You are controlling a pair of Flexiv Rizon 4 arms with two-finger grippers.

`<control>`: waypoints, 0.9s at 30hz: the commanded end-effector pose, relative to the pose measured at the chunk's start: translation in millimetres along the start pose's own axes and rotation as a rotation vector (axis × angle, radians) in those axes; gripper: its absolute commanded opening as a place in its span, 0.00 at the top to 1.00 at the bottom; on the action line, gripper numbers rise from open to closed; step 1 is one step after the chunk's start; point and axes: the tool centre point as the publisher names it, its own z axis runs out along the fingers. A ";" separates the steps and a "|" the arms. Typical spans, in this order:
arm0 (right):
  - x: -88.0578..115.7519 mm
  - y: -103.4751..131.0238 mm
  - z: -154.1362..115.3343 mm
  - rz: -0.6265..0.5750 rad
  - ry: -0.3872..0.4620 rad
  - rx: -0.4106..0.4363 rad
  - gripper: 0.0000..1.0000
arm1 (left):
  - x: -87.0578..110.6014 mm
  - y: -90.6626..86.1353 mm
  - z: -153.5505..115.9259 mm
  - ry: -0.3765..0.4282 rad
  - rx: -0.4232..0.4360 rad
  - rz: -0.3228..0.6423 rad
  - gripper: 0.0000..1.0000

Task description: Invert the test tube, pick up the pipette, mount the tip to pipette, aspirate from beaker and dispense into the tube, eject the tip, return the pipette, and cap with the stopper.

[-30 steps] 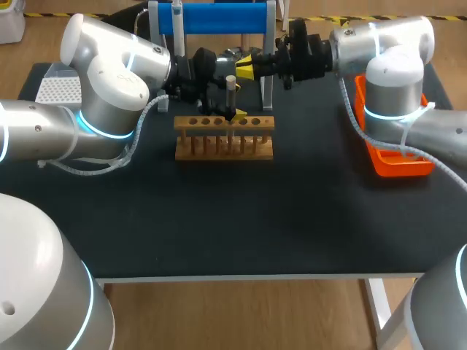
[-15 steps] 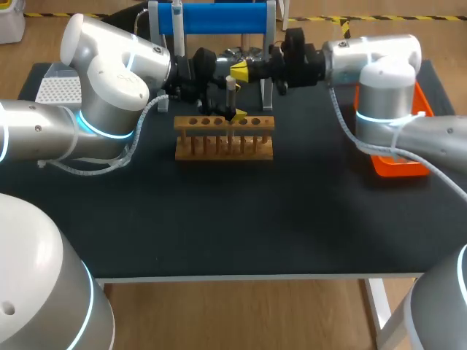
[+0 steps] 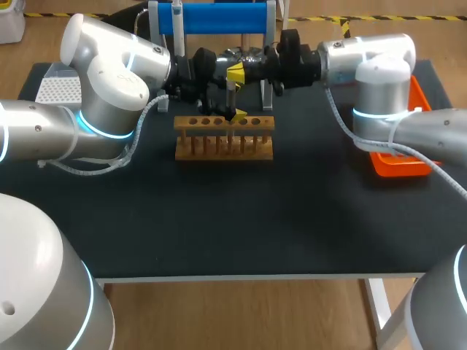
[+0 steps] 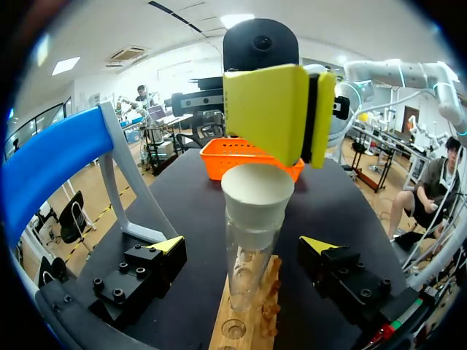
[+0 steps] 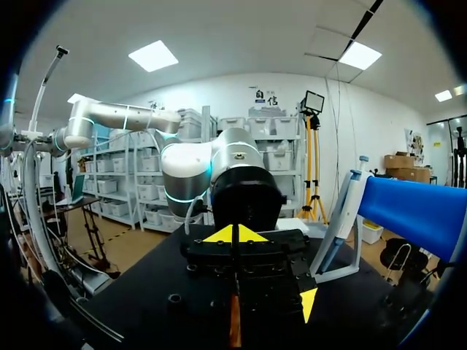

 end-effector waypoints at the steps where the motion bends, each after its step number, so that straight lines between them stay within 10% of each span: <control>1: -3.1 -2.3 0.2 0.006 0.006 0.004 1.00 | -1.3 0.6 0.9 0.003 0.002 0.001 0.00; 18: -2.0 -19.2 2.3 0.043 0.003 0.021 1.00 | -1.3 0.6 0.9 0.003 0.002 0.001 0.00; 27: -3.2 14.2 1.0 -0.022 -0.007 -0.037 1.00 | -1.3 0.6 0.9 0.003 0.002 0.001 0.00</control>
